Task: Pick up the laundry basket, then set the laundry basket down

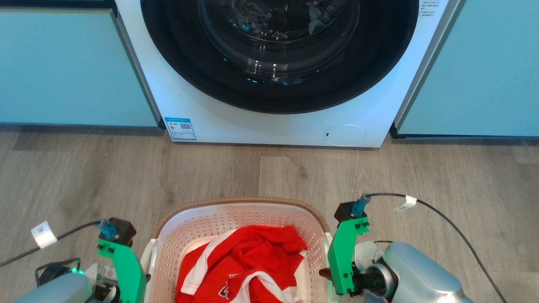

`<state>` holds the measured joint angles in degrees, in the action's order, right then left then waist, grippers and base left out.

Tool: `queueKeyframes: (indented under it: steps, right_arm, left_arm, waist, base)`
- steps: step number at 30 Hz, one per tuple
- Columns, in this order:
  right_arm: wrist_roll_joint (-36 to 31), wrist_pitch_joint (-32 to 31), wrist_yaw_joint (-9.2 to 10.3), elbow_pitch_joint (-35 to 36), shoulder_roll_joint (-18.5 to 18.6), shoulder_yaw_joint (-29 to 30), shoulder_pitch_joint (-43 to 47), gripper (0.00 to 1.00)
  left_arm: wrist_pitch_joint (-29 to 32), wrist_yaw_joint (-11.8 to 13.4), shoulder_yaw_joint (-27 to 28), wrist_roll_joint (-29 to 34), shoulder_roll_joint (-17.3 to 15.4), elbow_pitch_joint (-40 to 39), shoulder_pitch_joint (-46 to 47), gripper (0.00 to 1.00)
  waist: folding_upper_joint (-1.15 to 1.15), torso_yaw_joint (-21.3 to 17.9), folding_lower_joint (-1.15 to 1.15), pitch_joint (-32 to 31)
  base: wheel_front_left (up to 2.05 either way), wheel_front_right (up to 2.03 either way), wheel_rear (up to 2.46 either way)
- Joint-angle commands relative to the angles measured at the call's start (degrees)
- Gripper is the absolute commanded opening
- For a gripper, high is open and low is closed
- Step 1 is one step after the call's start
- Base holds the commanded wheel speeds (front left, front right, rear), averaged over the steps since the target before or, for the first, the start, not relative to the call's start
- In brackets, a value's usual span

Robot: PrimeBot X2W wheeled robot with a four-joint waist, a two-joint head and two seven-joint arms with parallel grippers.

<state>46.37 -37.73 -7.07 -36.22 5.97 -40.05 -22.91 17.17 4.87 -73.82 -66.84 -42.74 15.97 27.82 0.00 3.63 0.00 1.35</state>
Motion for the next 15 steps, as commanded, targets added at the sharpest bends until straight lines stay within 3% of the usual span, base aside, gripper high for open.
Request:
queueKeyframes:
  steps: [1,15]
  right_arm:
    - [-0.5,0.2,-0.42,3.4,-1.7,-0.2,-1.2,0.0]
    - [-2.4,0.5,-0.42,4.6,-1.5,1.2,-1.8,0.0]
  left_arm:
    - [-0.1,-1.0,1.1,0.0,-0.3,-2.7,1.1,0.0]
    - [-1.1,-0.6,1.5,0.6,0.3,-2.8,1.8,0.0]
  waist:
    - [0.0,0.0,0.0,-0.1]
    - [0.0,0.1,0.0,4.0]
  base:
    - [0.0,0.0,0.0]
    - [0.0,0.0,0.0]
